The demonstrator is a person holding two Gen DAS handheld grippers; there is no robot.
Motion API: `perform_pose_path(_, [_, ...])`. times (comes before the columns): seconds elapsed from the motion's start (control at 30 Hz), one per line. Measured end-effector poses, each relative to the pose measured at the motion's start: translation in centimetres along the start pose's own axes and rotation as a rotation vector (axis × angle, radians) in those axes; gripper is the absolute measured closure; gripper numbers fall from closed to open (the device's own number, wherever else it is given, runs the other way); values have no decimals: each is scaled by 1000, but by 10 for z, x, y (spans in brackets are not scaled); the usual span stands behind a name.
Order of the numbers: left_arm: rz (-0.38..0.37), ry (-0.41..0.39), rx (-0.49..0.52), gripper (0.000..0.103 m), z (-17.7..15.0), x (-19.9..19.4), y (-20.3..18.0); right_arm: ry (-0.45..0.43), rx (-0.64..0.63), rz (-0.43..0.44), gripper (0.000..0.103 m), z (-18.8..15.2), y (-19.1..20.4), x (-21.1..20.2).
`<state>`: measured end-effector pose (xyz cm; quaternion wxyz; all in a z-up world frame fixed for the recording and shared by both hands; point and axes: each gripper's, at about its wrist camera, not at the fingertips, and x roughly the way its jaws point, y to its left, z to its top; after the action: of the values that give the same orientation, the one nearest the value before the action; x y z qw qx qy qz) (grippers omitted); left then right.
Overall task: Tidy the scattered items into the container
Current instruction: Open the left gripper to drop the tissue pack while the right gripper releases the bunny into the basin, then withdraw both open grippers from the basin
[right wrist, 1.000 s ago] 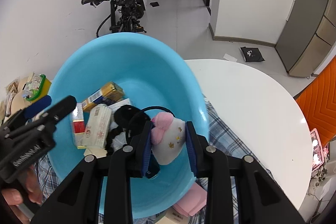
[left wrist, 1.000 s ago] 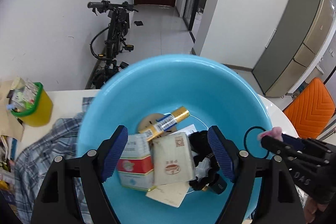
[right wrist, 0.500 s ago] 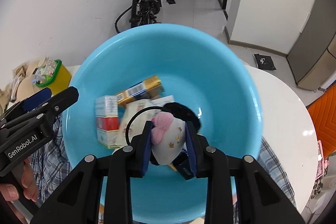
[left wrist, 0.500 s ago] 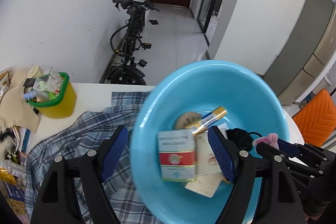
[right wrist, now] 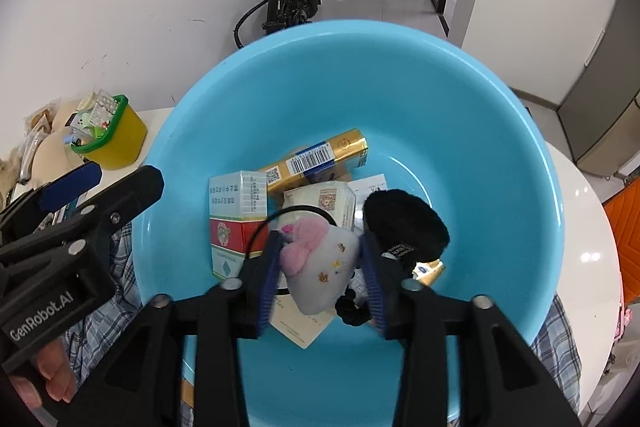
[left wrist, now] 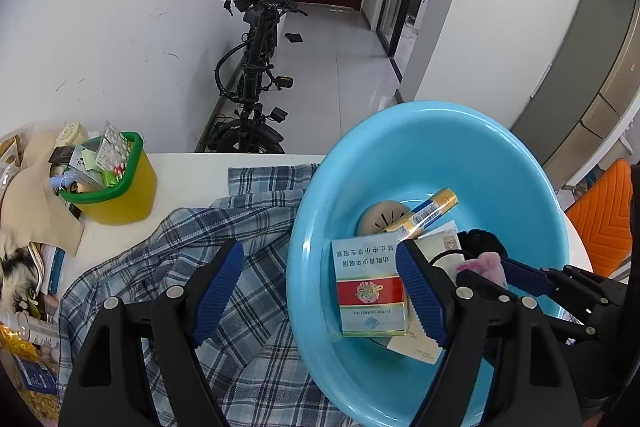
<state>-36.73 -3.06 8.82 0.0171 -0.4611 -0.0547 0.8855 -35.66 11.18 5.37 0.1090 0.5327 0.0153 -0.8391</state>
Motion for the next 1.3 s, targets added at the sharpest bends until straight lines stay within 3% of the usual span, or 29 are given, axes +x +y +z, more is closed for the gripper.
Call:
perform_pose_path(0.3, [-6, 6, -23, 22, -3, 0, 3, -3, -2, -45, 36, -3, -7, -4])
perform_pose_path(0.77, [-28, -40, 52, 22, -3, -16, -47, -101, 73, -80, 33, -9, -59, -48])
perform_pose_path(0.97, [-73, -62, 48, 22, -3, -28, -62, -121, 97, -62, 32, -19, -79, -57])
perform_pose_path(1.1, [-52, -106, 70, 22, -5, -38, -71, -148, 97, -57, 33, -25, -82, -60])
perform_pose_path(1.3, [-89, -203, 62, 22, -16, -56, -73, -307, 49, -23, 33, -38, -75, -94])
